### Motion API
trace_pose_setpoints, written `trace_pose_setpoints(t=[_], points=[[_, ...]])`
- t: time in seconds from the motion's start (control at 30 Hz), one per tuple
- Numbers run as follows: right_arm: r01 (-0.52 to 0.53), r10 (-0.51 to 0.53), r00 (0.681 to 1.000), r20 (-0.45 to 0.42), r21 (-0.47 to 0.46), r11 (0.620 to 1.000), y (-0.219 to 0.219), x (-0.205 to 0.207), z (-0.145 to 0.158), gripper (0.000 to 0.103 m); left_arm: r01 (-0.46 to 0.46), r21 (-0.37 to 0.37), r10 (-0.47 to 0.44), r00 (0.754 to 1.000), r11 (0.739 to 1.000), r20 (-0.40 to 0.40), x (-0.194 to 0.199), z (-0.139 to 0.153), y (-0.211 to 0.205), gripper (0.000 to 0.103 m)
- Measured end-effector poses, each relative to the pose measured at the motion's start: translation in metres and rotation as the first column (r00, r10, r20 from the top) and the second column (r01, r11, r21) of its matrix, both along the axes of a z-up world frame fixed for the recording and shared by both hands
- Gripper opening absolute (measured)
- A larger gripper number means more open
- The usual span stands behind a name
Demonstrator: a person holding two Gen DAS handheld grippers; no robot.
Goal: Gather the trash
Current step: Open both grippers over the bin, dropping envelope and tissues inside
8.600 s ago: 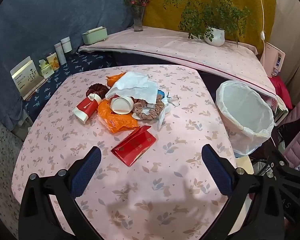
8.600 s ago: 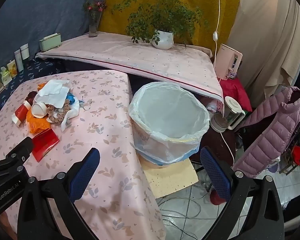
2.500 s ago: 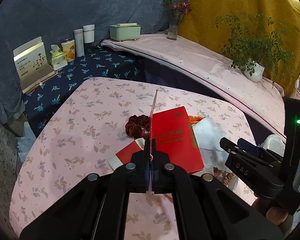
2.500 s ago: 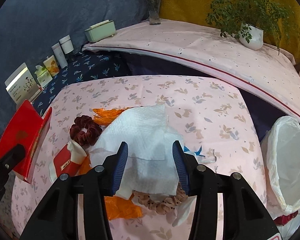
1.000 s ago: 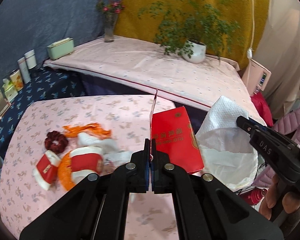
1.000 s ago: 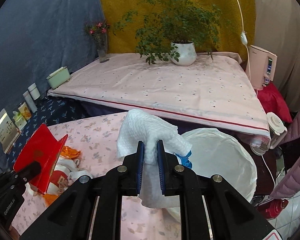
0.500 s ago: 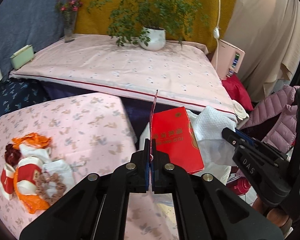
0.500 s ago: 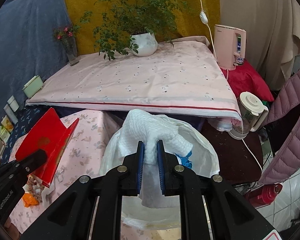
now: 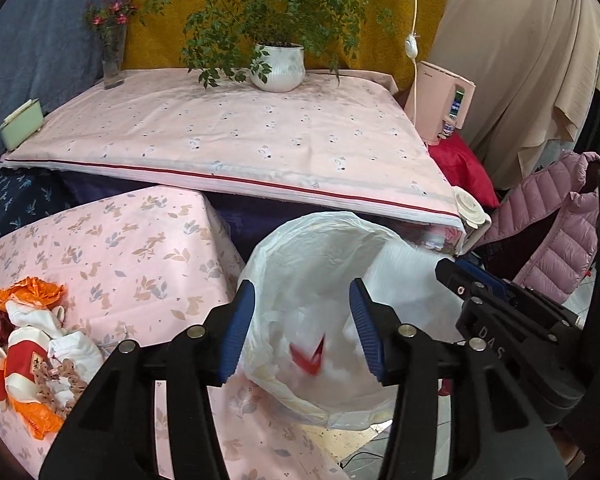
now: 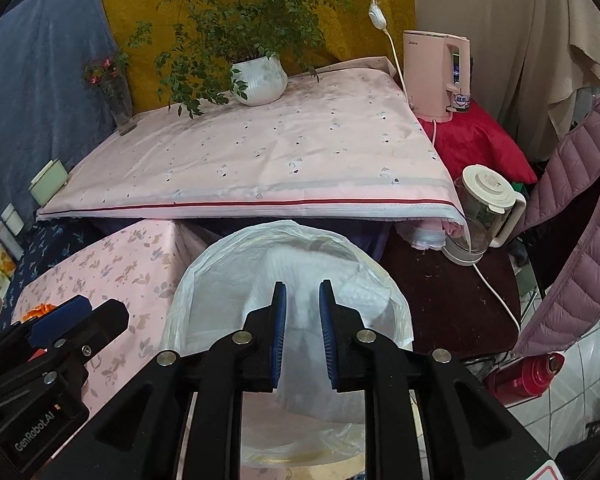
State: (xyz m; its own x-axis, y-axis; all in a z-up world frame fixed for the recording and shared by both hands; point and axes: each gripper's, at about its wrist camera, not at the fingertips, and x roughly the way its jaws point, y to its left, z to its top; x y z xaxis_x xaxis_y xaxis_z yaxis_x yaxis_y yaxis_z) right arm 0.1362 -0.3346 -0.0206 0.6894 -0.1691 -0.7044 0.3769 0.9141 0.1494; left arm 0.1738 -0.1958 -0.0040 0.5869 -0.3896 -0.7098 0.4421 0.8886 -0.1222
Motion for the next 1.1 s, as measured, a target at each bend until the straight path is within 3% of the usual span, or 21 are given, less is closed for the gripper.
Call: trace_pose_setpoints(t=[0.27, 0.6, 0.73, 1.1], points=[[-0.030, 0.030, 0.999, 0.011, -0.030, 0.999, 0.017, 0.003, 0.006, 0.024, -0.047, 0.005, 0.047, 0.999, 0.999, 0.003, 0.002, -0.001, 0.018, 0.047], [-0.074, 0.076, 0.997, 0.024, -0.059, 0.995, 0.050, 0.001, 0.016, 0.042, -0.100, 0.005, 0.100, 0.995, 0.995, 0.013, -0.002, 0.003, 0.049, 0.047], [-0.097, 0.099, 0.995, 0.027, -0.070, 0.993, 0.065, -0.001, 0.020, 0.044, -0.128, -0.003, 0.128, 0.992, 0.992, 0.011, -0.005, 0.005, 0.065, 0.047], [-0.178, 0.181, 0.983, 0.029, -0.083, 0.980, 0.118, -0.003, 0.028, 0.047, -0.250, -0.003, 0.250, 0.968, 0.968, 0.026, -0.013, 0.006, 0.128, 0.061]])
